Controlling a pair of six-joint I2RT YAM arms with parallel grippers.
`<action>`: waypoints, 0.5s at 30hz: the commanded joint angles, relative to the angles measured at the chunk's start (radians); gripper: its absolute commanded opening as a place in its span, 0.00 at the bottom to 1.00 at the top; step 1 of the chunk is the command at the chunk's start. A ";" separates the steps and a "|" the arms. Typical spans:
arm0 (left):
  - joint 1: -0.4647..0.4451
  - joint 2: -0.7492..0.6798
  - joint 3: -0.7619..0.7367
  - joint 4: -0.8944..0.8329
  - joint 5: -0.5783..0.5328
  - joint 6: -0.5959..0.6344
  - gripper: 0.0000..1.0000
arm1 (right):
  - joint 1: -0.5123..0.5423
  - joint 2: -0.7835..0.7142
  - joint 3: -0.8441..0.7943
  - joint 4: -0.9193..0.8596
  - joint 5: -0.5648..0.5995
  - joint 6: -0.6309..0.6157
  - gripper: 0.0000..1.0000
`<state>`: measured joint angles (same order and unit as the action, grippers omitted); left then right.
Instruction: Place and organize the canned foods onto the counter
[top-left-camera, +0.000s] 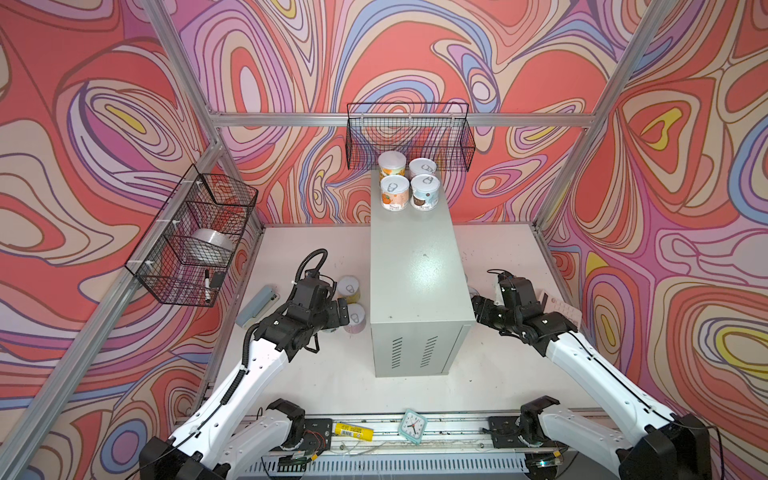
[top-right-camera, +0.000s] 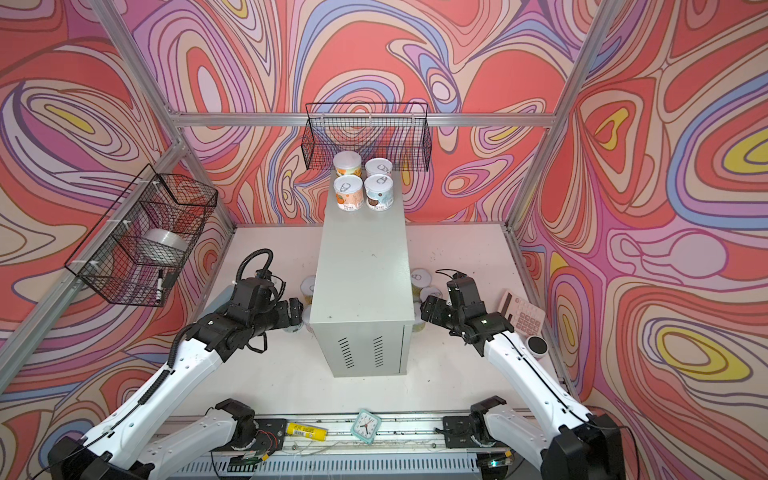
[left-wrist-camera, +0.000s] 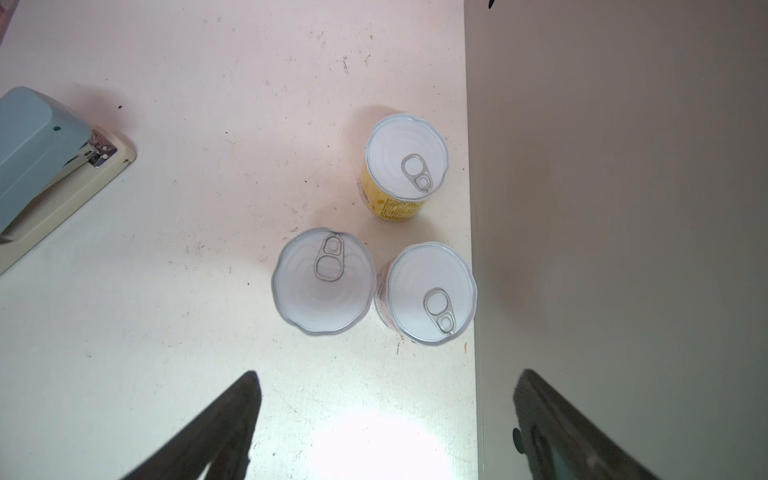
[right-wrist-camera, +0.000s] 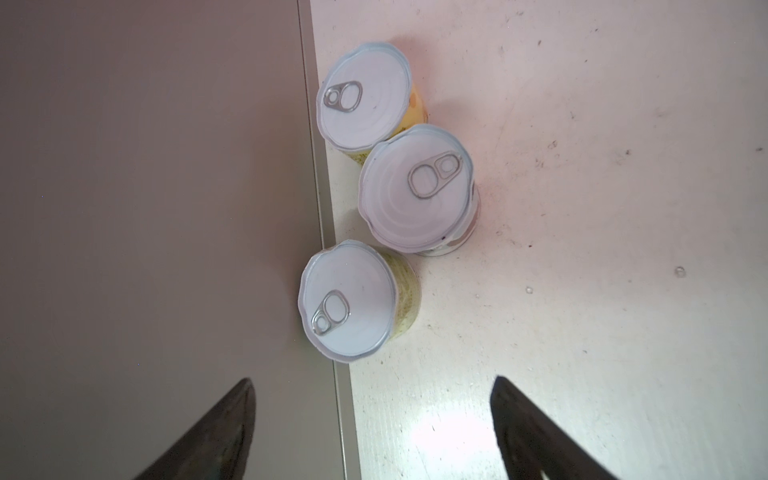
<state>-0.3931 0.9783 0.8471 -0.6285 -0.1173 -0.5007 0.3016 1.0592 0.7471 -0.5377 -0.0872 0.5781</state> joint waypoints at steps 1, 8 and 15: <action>-0.003 -0.012 -0.011 0.026 -0.019 -0.021 0.96 | -0.004 0.019 -0.012 0.059 0.000 0.021 0.92; -0.004 0.004 -0.018 0.063 0.003 -0.029 0.95 | -0.004 0.116 0.010 0.104 0.026 0.039 0.93; -0.003 0.008 -0.020 0.070 0.006 -0.034 0.95 | -0.004 0.206 0.064 0.128 0.092 0.013 0.92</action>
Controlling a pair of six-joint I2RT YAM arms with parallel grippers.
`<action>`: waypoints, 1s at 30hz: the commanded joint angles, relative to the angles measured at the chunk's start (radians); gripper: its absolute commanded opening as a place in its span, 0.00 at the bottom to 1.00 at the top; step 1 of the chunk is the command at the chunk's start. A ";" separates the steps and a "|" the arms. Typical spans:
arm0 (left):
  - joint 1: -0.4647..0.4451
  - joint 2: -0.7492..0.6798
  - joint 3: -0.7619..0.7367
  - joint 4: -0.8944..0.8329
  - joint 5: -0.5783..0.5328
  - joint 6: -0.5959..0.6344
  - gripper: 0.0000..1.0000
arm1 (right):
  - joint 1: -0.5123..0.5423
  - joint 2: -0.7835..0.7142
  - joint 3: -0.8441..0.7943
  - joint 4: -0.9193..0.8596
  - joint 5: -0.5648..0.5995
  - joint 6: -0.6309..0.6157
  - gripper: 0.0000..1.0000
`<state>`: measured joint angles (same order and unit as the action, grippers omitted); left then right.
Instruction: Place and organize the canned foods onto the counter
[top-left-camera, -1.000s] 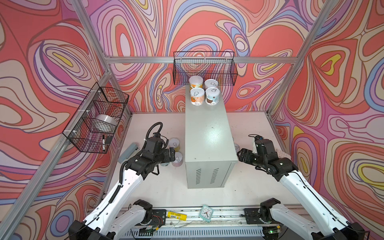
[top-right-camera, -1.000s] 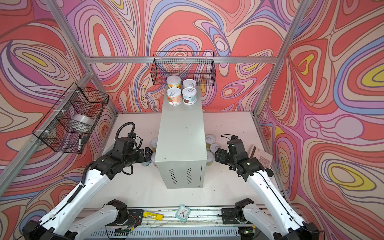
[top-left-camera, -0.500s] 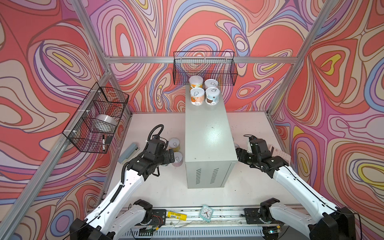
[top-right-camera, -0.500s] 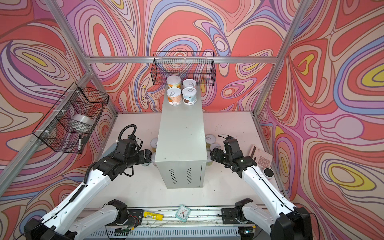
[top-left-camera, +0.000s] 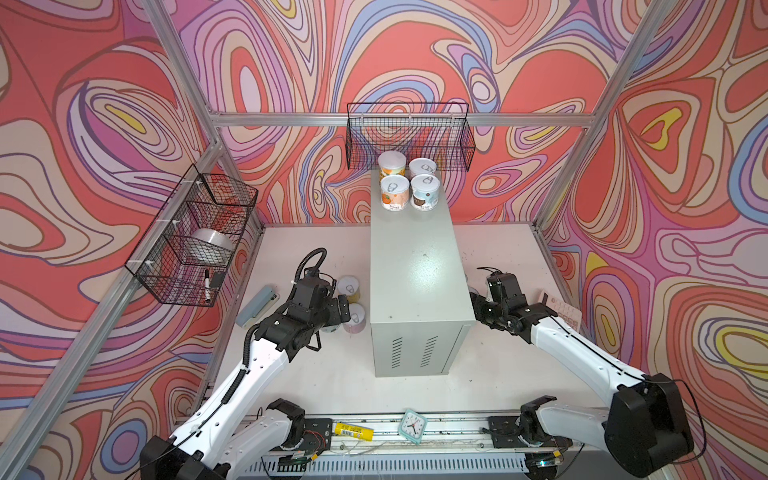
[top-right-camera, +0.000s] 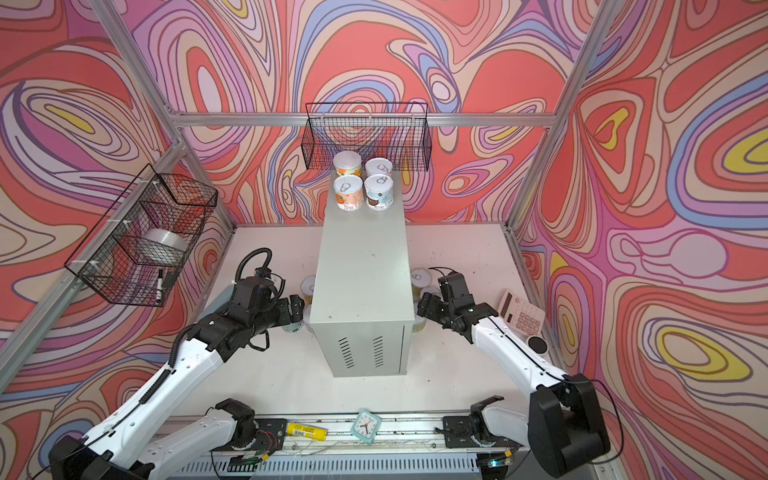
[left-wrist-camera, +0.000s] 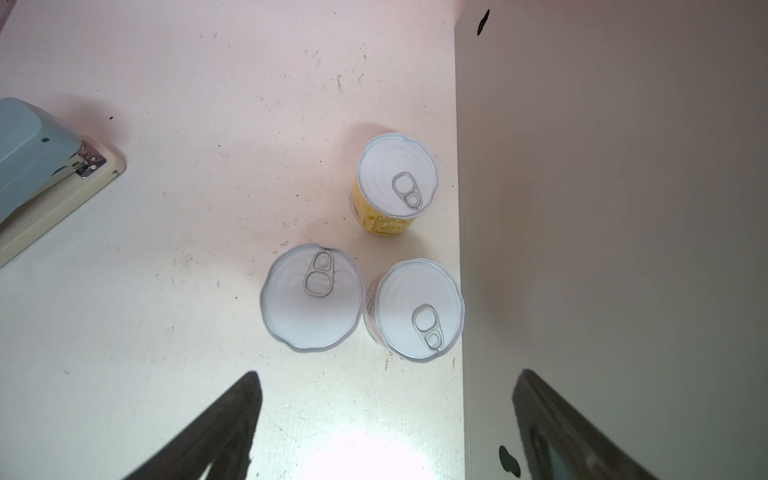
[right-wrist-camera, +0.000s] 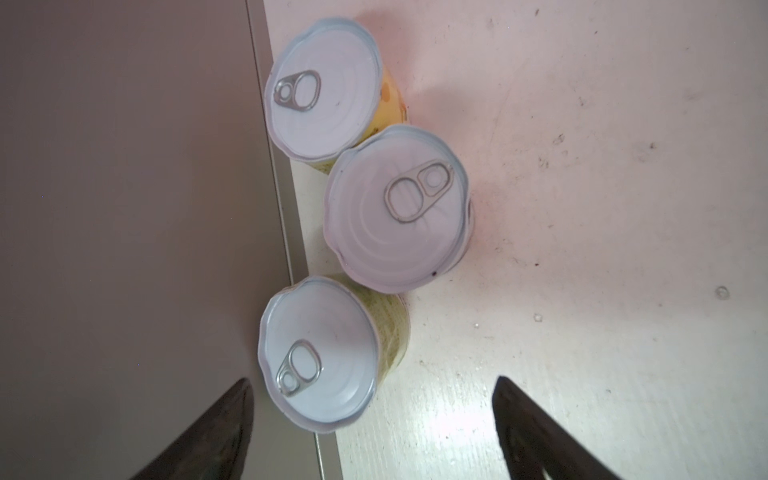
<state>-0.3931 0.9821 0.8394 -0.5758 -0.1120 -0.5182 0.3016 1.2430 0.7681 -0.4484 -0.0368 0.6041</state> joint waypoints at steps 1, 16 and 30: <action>-0.003 0.004 -0.014 0.017 0.001 -0.017 0.95 | -0.004 0.036 0.055 0.038 0.048 -0.018 0.92; -0.003 -0.022 -0.024 0.028 -0.009 -0.005 0.94 | -0.004 0.215 0.249 -0.001 0.163 -0.136 0.93; -0.004 -0.024 -0.057 0.051 -0.018 -0.017 0.93 | -0.004 0.271 0.176 0.076 0.138 -0.161 0.92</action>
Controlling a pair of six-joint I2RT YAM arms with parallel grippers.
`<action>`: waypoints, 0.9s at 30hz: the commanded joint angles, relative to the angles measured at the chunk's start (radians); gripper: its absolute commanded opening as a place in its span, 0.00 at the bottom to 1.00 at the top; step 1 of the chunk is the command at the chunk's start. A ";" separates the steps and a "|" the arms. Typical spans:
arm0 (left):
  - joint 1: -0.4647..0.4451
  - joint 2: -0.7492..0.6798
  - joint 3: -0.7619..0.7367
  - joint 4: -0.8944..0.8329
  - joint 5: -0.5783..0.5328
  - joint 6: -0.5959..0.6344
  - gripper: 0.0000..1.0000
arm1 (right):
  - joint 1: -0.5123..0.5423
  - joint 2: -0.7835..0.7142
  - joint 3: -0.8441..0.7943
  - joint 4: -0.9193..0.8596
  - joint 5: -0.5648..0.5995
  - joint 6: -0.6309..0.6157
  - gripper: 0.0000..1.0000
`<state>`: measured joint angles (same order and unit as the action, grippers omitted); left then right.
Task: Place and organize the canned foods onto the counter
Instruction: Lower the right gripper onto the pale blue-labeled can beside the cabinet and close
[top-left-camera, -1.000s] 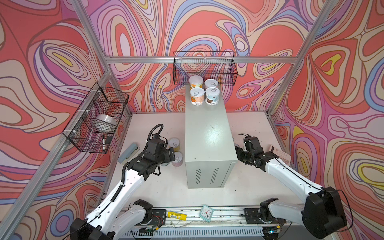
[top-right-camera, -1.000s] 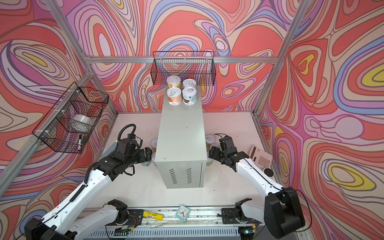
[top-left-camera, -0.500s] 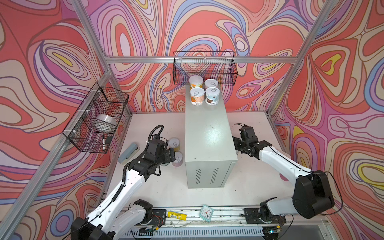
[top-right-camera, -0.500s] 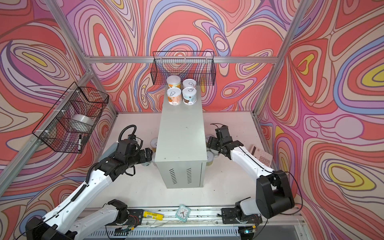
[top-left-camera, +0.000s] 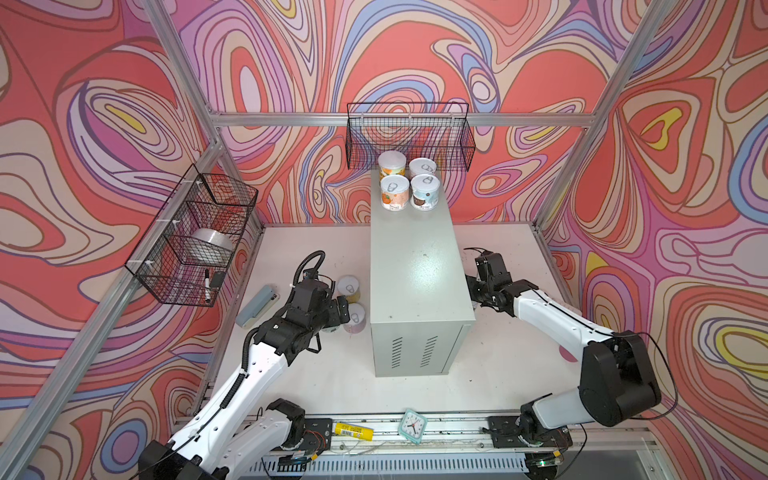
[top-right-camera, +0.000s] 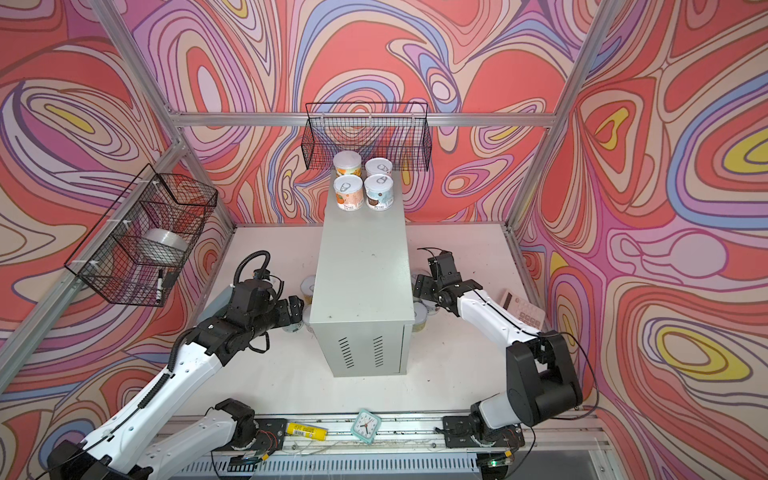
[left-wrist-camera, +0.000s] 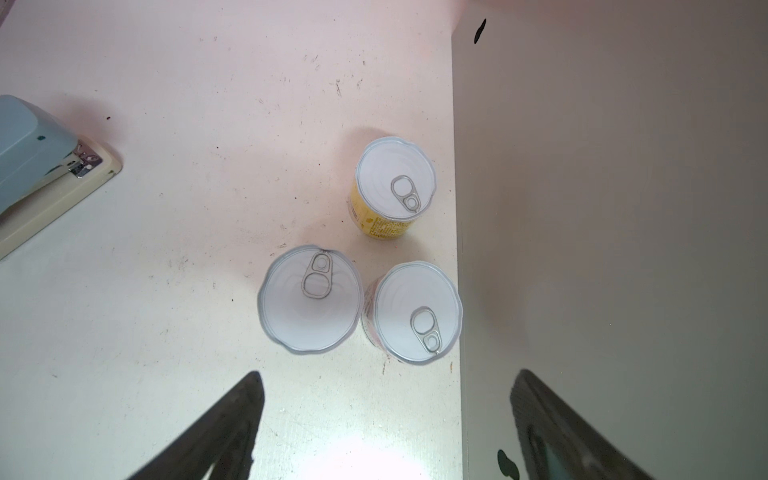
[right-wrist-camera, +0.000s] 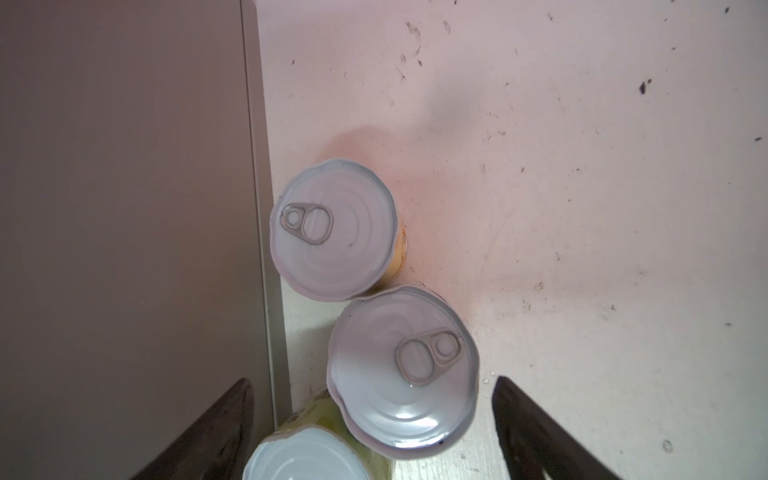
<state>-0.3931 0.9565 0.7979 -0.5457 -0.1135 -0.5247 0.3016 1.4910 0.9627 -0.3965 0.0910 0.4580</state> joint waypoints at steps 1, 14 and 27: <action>-0.004 0.005 -0.017 0.023 -0.018 -0.011 0.93 | -0.004 0.031 -0.023 0.032 0.011 -0.018 0.92; -0.004 0.030 -0.003 0.040 -0.025 0.003 0.93 | -0.003 0.135 -0.010 0.055 0.044 -0.015 0.92; -0.003 0.039 -0.025 0.062 -0.004 -0.004 0.93 | -0.004 0.241 0.039 0.058 0.052 0.015 0.87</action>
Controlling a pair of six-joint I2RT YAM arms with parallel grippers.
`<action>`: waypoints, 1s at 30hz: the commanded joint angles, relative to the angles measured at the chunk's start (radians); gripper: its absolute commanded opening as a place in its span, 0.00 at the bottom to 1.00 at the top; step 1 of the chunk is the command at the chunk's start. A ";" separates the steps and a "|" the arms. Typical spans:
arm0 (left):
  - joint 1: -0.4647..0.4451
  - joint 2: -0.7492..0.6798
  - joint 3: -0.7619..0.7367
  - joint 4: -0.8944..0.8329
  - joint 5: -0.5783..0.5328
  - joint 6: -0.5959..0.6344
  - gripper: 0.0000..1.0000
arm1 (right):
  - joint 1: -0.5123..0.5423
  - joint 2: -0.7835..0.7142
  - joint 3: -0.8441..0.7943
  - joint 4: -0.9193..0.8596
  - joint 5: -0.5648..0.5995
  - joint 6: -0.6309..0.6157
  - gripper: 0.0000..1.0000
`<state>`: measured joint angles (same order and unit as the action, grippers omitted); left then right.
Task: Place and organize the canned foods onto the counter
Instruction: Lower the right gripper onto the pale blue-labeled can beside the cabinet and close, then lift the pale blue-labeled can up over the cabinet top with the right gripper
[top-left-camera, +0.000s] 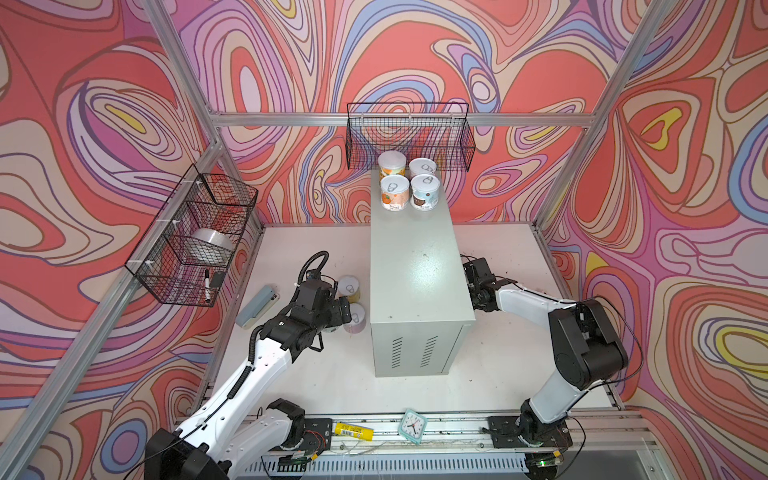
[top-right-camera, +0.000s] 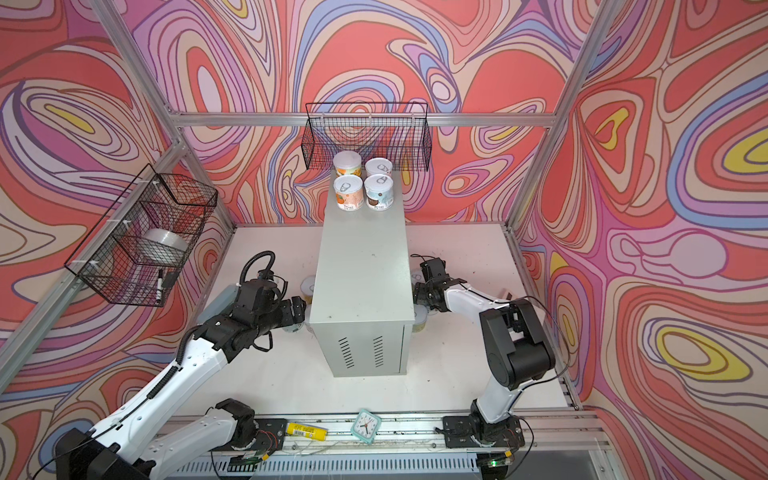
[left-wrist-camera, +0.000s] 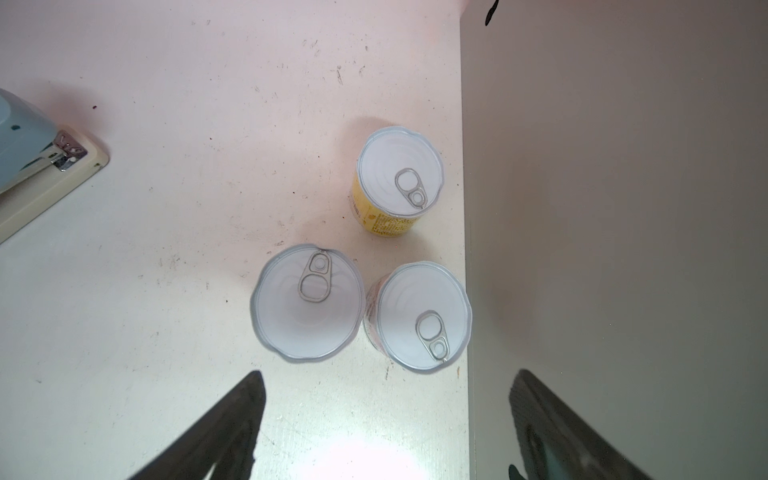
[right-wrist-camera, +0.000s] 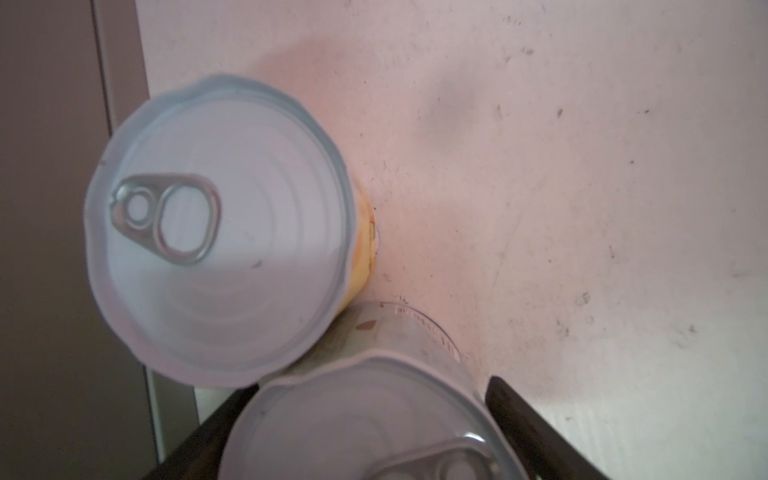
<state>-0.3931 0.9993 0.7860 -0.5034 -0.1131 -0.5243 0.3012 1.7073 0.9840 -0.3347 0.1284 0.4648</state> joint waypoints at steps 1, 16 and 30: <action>-0.003 -0.005 -0.014 0.020 -0.005 -0.005 0.93 | -0.004 0.030 0.020 -0.004 0.013 0.007 0.86; -0.003 -0.002 -0.011 0.028 -0.008 0.002 0.93 | -0.004 0.039 0.017 -0.022 -0.003 0.016 0.65; -0.003 -0.006 0.000 0.040 0.004 -0.004 0.92 | -0.004 -0.074 0.036 -0.101 0.033 0.011 0.00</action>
<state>-0.3931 0.9993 0.7780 -0.4812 -0.1093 -0.5243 0.2996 1.7058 1.0023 -0.3935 0.1448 0.4728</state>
